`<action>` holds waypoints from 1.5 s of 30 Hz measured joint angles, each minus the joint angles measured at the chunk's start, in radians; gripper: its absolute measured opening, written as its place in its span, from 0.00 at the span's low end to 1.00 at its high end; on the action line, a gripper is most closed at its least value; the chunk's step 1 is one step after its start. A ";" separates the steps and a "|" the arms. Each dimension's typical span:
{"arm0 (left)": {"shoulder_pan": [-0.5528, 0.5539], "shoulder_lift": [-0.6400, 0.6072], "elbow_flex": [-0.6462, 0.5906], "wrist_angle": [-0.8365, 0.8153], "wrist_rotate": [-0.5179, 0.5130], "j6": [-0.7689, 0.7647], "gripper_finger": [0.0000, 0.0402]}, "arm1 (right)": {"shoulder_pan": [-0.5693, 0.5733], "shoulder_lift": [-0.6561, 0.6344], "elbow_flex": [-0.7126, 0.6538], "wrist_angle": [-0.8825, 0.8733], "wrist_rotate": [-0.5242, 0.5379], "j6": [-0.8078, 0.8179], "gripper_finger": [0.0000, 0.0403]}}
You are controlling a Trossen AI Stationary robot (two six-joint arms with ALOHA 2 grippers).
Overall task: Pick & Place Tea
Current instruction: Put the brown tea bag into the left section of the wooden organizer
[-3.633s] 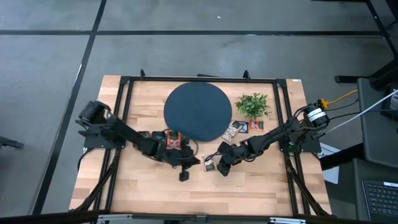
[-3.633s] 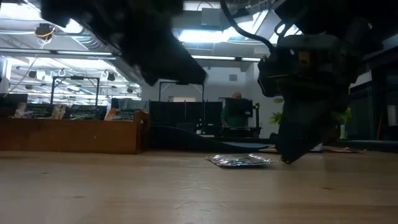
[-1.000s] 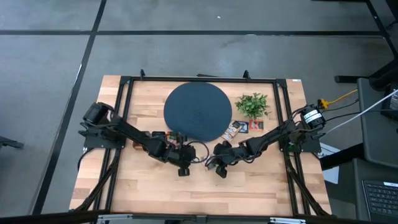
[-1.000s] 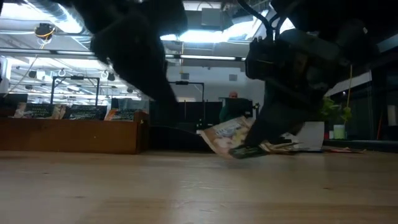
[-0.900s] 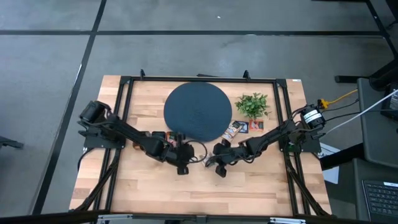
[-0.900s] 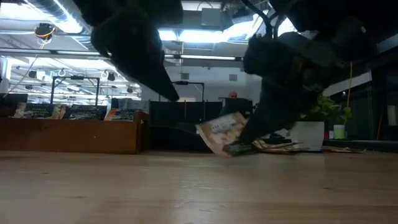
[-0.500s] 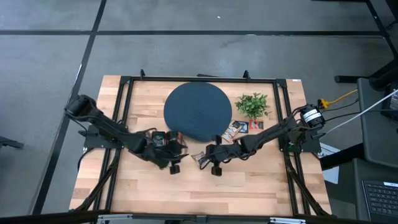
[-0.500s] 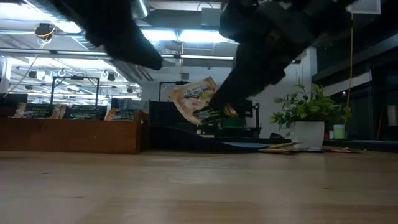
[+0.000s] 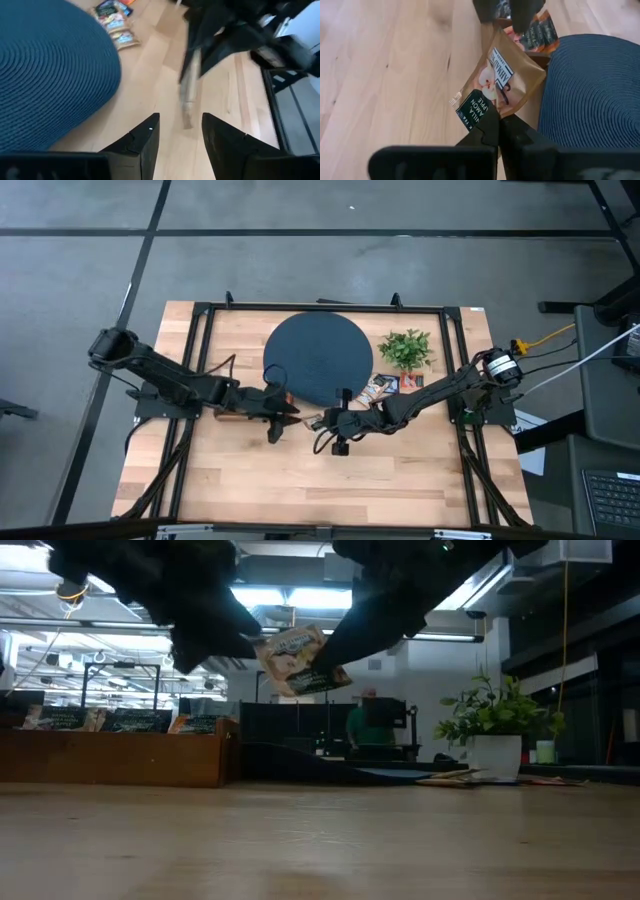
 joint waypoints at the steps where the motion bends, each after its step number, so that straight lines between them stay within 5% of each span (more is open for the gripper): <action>1: 0.012 0.013 0.000 0.010 0.013 0.002 0.36 | 0.000 0.000 0.000 0.002 0.000 -0.001 0.02; 13: 0.037 0.121 0.000 0.143 0.059 0.067 0.34 | -0.018 0.000 0.000 0.037 0.000 -0.047 0.02; 22: 0.032 0.121 0.000 0.201 0.039 0.122 0.05 | -0.040 0.000 0.000 0.037 -0.036 -0.053 0.02; 28: 0.018 0.121 0.000 0.200 -0.018 0.116 0.04 | -0.041 0.000 0.000 0.031 -0.036 -0.012 0.03; 39: -0.091 0.052 -0.035 0.234 -0.266 0.150 0.03 | -0.036 0.000 -0.002 -0.106 -0.036 0.094 0.31; 45: -0.148 0.002 -0.173 0.618 -0.353 0.283 0.03 | -0.023 0.000 -0.002 -0.020 -0.037 0.142 0.39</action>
